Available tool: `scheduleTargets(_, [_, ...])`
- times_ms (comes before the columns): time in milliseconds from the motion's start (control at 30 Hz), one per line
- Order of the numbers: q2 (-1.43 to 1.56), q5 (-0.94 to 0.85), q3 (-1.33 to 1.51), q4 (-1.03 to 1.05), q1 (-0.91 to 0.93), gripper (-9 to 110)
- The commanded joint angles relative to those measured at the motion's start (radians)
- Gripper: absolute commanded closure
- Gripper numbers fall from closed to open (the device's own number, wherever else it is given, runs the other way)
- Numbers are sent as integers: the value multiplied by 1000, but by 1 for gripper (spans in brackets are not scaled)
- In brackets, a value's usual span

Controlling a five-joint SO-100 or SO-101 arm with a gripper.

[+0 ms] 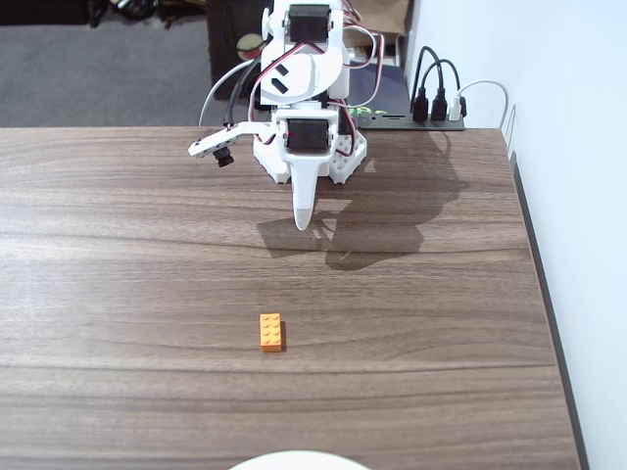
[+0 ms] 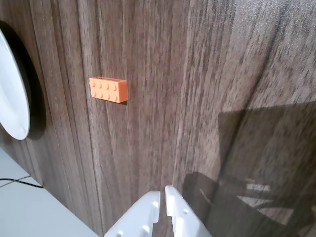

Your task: Grasp a lego block and put it on the plate.

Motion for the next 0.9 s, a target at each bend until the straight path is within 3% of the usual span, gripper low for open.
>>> scheduleTargets(0, [-5,3,-5,3,6,101])
scheduleTargets(867, [-78,-20,-15,-44,-21,101])
